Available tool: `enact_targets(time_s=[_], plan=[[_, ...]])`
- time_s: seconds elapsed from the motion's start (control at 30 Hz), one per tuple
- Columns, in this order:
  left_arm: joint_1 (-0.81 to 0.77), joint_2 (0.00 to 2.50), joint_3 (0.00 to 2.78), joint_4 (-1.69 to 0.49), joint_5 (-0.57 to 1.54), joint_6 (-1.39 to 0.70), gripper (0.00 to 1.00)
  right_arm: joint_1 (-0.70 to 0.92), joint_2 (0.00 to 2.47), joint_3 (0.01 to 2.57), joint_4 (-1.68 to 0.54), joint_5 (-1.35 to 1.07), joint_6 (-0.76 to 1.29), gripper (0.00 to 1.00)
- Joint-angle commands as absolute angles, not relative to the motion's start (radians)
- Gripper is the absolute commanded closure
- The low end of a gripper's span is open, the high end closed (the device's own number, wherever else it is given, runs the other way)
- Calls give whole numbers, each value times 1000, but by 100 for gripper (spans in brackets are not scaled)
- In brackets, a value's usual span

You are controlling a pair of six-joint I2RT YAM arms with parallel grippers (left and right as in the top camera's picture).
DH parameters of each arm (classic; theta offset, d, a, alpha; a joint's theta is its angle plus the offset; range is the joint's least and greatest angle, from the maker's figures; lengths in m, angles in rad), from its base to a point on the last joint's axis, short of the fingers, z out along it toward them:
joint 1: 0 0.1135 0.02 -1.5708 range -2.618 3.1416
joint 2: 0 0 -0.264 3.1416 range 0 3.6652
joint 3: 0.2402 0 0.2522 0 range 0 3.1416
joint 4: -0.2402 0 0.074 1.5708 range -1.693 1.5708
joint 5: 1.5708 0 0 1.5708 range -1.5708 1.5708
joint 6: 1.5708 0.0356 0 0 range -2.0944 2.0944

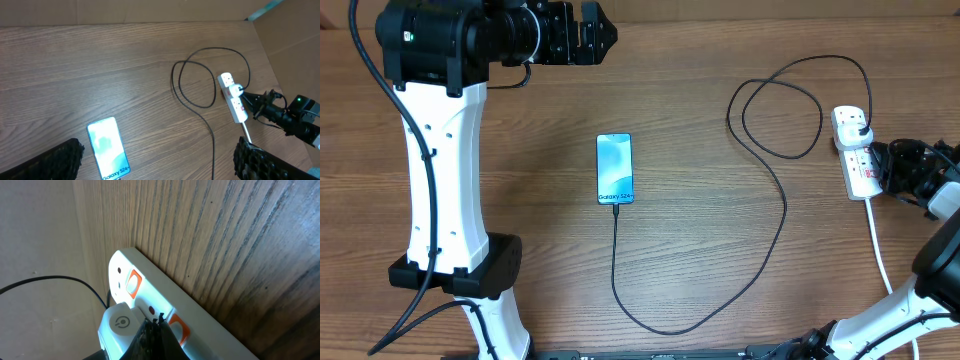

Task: Plug charger to phone and switch on socket
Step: 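Press the power strip switch down with the right gripper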

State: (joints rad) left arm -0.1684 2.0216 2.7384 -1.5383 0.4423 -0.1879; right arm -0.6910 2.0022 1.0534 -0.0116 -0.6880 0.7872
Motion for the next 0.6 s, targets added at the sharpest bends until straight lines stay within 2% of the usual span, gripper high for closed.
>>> enact_targets(time_s=[0.0, 0.57], plan=[[-166, 2028, 2751, -1538, 457, -180, 0, -679, 2011, 1049, -4, -676, 777, 96], [-166, 2028, 2751, -1538, 457, -180, 0, -671, 2013, 1048, -35, -670, 777, 96]])
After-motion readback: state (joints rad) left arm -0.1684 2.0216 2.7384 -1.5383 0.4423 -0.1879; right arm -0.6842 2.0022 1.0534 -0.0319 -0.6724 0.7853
